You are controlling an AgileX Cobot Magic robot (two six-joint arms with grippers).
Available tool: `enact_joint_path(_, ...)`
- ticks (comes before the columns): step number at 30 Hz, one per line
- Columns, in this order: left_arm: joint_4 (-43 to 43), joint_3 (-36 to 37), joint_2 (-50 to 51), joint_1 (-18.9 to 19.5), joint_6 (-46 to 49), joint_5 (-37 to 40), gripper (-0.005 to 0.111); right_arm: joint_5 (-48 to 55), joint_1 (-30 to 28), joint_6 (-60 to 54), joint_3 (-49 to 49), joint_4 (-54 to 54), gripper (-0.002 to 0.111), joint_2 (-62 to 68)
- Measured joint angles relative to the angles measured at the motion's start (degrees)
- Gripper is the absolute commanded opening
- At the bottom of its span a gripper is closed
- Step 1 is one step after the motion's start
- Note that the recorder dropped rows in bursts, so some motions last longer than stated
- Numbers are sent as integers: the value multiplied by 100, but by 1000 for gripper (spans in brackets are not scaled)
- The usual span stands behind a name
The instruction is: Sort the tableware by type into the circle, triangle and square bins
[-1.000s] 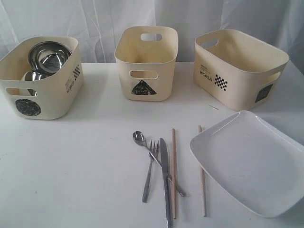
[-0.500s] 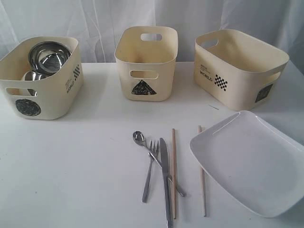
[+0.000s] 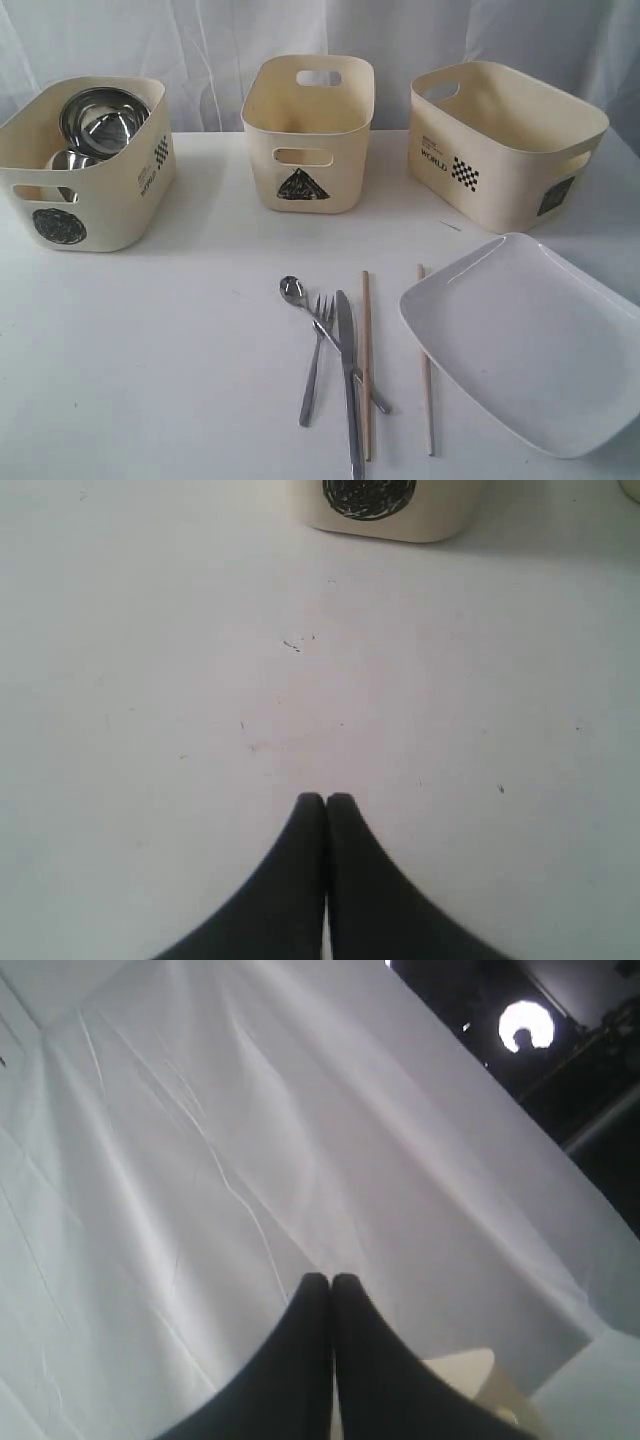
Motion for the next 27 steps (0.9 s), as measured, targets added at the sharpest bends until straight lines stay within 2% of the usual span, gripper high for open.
enact_joint_path(2, 0, 0, 0, 0, 0, 0, 0, -411, 0, 257, 0, 5, 0, 0)
enact_joint_path(5, 0, 0, 0, 0, 0, 0, 0, -1345, 0, 1419, -100, 30, 0, 118)
enact_joint_path(8, 0, 3, 0, 0, 0, -11, 0, -1782, 0, 2586, -785, -589, 0, 909)
enact_joint_path(11, 13, 13, 0, 0, 0, -33, 0, -2105, 0, 3319, -2003, -2624, 0, 2133)
enact_joint_path(13, 13, 15, 0, 0, 0, -55, 0, -2387, 0, 3510, -2871, -4492, 0, 3146)
enact_joint_path(16, 13, 15, 0, 0, 0, -65, 0, -2397, 14, 3611, -3818, -6645, 0, 4586)
enact_joint_path(19, 13, 25, 0, 0, 0, -65, 0, -1334, 14, 3925, -4381, -7733, 0, 5924)
enact_joint_path(21, 13, 25, 0, 0, 0, -65, 0, 64, 14, 4049, -4612, -8057, 0, 6732)
enact_joint_path(25, 13, 25, 0, 0, 0, -65, 0, 3775, 14, 4078, -4798, -8192, 0, 7656)
enact_joint_path(27, 36, 25, 0, 0, 0, -67, 0, 4962, 2, 4002, -4808, -7947, 0, 7791)
